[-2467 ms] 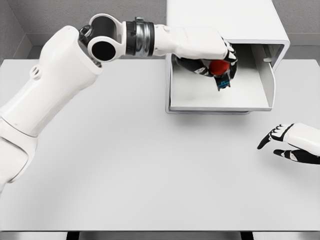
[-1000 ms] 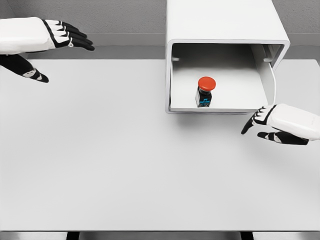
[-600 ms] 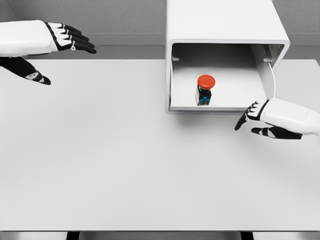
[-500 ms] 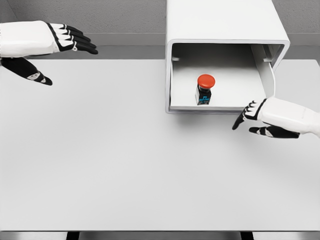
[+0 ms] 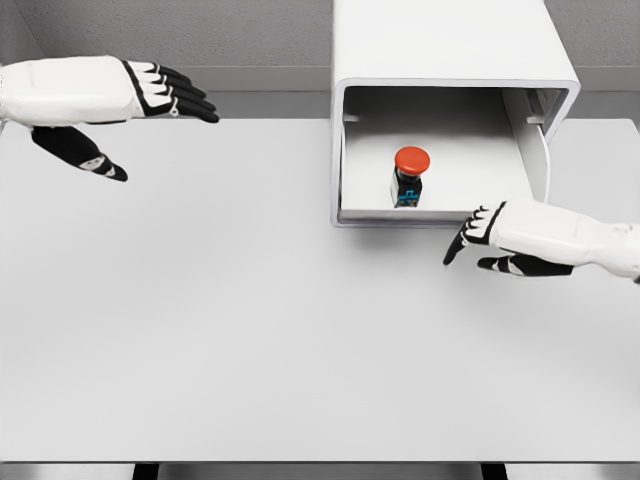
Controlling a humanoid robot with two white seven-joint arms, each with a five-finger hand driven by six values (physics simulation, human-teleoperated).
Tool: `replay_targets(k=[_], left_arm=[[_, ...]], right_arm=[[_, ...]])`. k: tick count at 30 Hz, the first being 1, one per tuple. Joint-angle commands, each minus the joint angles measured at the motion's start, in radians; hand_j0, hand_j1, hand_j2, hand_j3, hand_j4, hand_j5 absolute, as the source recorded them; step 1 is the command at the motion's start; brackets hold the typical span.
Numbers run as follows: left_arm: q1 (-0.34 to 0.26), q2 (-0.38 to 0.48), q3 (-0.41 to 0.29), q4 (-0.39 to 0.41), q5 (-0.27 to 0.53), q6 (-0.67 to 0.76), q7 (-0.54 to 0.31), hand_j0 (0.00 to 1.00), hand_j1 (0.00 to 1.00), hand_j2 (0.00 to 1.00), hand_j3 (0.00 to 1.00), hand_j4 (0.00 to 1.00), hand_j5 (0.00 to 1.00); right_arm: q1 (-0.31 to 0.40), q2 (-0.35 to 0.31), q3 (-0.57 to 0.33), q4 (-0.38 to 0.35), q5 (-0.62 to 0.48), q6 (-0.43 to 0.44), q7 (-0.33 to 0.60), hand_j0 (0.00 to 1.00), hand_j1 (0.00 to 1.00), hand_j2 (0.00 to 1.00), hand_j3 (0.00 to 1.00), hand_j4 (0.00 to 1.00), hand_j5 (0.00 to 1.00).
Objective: Slide open multi-storey tabletop storage cabinets and put open load switch and slide close multi-storey tabletop storage cabinets
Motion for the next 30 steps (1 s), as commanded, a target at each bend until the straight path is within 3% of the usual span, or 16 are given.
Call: replay_targets(k=[1,17,30], left_arm=[[-0.002,-0.01,-0.007,0.001,0.005,0.003,0.0,1.0,1.0,1.0,1.0,1.0,1.0],[-0.006,-0.01,-0.056,0.002,-0.024,0.003,0.0,1.0,1.0,1.0,1.0,1.0,1.0],[-0.009,-0.024,-0.057,-0.001,-0.024,0.003,0.0,1.0,1.0,1.0,1.0,1.0,1.0]], right_arm=[[-0.005,0.003,0.009,0.018,-0.003,0.003,0.0,0.61,0.61,0.61,0.61,0.61,0.61],[-0.161,0.048,0.104,0.162,-0.004,0.003,0.0,0.61,0.61,0.61,0.61,0.61,0.61],[-0.239,0.082,0.167,0.202,0.01,0.003,0.0,0.62,0.62,0.62,0.62,0.62,0.62]])
